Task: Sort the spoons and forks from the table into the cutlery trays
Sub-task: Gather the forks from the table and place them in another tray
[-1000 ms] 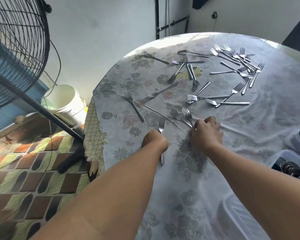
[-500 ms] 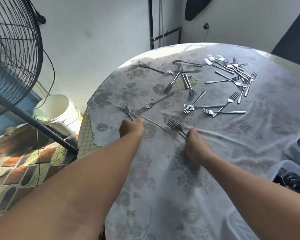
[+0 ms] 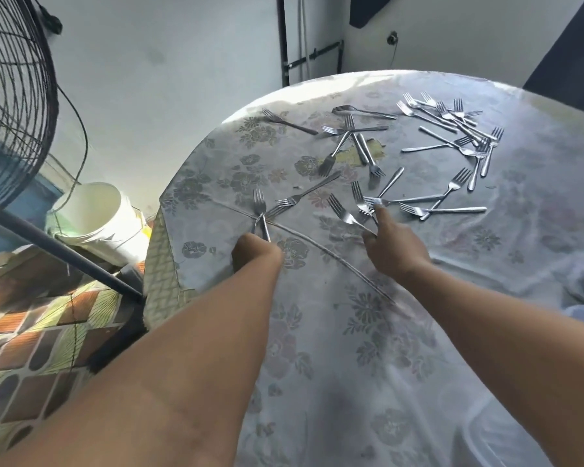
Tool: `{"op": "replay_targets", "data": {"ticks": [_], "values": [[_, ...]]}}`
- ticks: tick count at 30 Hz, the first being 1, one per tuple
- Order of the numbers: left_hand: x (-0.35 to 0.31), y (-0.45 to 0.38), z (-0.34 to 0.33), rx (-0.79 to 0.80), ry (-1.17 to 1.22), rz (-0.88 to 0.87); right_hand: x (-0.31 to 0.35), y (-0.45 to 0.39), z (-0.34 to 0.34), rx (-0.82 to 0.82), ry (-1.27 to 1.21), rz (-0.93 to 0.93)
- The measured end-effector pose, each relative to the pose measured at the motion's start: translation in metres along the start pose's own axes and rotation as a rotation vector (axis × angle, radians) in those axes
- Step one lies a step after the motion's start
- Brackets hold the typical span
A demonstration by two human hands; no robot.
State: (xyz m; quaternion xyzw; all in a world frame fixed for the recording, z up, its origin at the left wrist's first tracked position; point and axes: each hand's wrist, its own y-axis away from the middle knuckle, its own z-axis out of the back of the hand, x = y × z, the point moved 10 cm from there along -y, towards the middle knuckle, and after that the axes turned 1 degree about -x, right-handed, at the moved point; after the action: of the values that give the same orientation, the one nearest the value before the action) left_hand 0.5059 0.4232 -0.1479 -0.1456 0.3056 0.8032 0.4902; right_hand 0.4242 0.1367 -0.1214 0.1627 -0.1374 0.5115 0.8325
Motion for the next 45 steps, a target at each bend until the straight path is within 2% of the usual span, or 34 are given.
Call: {"op": "replay_targets", "data": {"ticks": [6, 9, 14, 19, 21, 24, 26, 30, 33, 37, 41, 45], "values": [[0.005, 0.017, -0.02, 0.171, 0.114, 0.034, 0.003, -0.016, -0.01, 0.094, 0.147, -0.027], [0.007, 0.024, -0.021, 0.142, 0.138, 0.005, 0.01, -0.012, -0.005, 0.02, 0.142, 0.003], [0.002, 0.038, -0.026, 0.137, 0.205, -0.029, 0.024, 0.024, -0.02, 0.028, -0.041, 0.051], [0.002, 0.055, -0.04, 0.222, 0.271, -0.024, 0.044, 0.047, -0.025, -0.036, -0.221, 0.108], [0.001, 0.064, -0.039, 0.252, 0.326, 0.006, 0.041, 0.043, -0.023, -0.023, -0.137, 0.114], [0.007, 0.068, -0.037, 0.259, 0.411, 0.045, 0.028, 0.029, -0.026, 0.125, 0.152, 0.114], [0.012, 0.061, -0.042, 0.252, 0.427, 0.053, 0.021, 0.021, -0.023, 0.168, 0.263, 0.113], [0.03, 0.036, -0.073, 0.258, 0.381, 0.011, 0.03, 0.017, -0.01, 0.084, 0.295, 0.145], [0.03, 0.04, -0.07, 0.256, 0.41, 0.009, 0.04, 0.018, -0.011, 0.025, 0.312, 0.193], [0.014, 0.064, -0.04, 0.244, 0.515, 0.003, 0.047, 0.018, -0.016, 0.02, 0.29, 0.233], [0.004, 0.069, -0.024, 0.196, 0.464, -0.116, 0.052, 0.026, -0.007, -0.001, 0.229, 0.247], [0.007, 0.079, -0.04, 0.313, 0.619, -0.039, 0.033, 0.028, 0.002, -0.015, -0.06, 0.107]]}}
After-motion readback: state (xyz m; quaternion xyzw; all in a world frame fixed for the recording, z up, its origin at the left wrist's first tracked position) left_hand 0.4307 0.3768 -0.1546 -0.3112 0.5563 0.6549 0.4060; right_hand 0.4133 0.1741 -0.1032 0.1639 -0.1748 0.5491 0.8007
